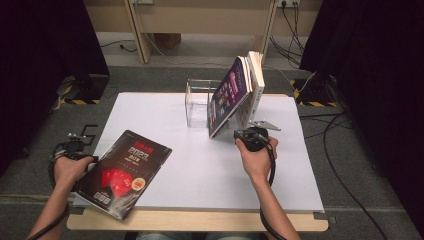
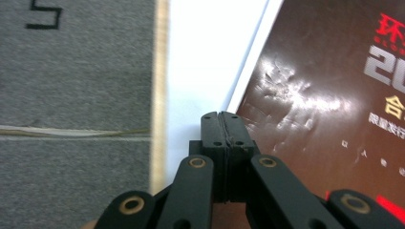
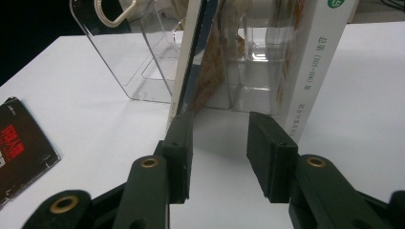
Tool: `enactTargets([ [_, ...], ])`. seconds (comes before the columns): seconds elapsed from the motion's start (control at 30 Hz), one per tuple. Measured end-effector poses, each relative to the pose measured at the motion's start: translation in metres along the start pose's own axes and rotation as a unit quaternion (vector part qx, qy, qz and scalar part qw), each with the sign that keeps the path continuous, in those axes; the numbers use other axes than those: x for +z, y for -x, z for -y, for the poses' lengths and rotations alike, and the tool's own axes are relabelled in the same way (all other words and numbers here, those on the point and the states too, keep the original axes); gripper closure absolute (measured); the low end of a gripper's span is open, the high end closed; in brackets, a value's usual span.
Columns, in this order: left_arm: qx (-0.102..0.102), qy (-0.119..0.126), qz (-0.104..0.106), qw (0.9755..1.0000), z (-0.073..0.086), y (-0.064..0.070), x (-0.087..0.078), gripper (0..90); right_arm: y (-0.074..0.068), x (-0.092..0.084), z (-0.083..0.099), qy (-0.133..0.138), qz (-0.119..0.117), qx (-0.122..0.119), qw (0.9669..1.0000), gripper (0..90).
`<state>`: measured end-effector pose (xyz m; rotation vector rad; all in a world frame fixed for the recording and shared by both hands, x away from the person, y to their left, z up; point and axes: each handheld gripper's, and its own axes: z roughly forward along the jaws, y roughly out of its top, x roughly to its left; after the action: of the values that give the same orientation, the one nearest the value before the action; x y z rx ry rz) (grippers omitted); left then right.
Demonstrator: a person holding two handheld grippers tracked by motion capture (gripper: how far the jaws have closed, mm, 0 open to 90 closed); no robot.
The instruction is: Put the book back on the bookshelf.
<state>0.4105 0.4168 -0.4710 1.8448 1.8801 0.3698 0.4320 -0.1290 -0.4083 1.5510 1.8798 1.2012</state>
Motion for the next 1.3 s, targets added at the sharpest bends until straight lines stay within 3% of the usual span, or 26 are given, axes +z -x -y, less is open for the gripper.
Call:
enactTargets([
  [0.07,-0.003,-0.003,0.017,0.9999,0.003,0.004,-0.001,89.3,0.0,0.0,0.0,-0.001,-0.001,0.0,1.0,62.2],
  [0.2,-0.003,0.012,0.02,0.9997,0.002,0.004,0.0,88.9,-0.001,0.0,0.0,-0.006,-0.003,-0.002,1.0,62.1],
  [0.27,0.006,0.026,0.003,0.9997,-0.001,0.002,0.001,89.4,-0.001,0.001,0.001,-0.01,-0.003,-0.003,0.9999,62.1],
  [0.37,0.021,0.019,-0.019,0.9994,-0.006,0.001,0.005,89.6,0.0,0.003,0.003,-0.017,-0.003,-0.003,0.9998,62.3],
  [0.47,0.024,0.006,-0.02,0.9995,-0.007,0.002,0.009,89.8,0.002,0.005,0.005,-0.025,-0.003,-0.003,0.9997,63.7],
  [0.57,0.04,0.005,-0.027,0.9988,-0.007,0.005,0.01,89.9,0.003,0.007,0.008,-0.034,-0.004,-0.003,0.9994,66.1],
  [0.63,0.037,0.0,-0.007,0.9993,-0.006,0.007,0.009,89.9,0.004,0.008,0.009,-0.039,-0.005,-0.001,0.9992,67.0],
  [0.73,0.049,0.002,-0.012,0.9987,-0.004,0.01,0.009,89.9,0.005,0.009,0.012,-0.045,-0.005,0.003,0.999,67.0],
  [0.9,0.051,0.001,0.008,0.9987,0.001,0.018,0.008,89.9,0.005,0.012,0.015,-0.056,-0.007,0.004,0.9984,66.6],
  [1.23,0.082,-0.001,0.043,0.9957,0.014,0.056,0.008,89.9,0.003,0.019,0.021,-0.077,-0.012,0.003,0.997,66.2],
  [1.3,0.093,0.001,0.041,0.9948,0.017,0.065,0.008,89.9,0.003,0.02,0.022,-0.083,-0.012,0.007,0.9964,66.0],
])
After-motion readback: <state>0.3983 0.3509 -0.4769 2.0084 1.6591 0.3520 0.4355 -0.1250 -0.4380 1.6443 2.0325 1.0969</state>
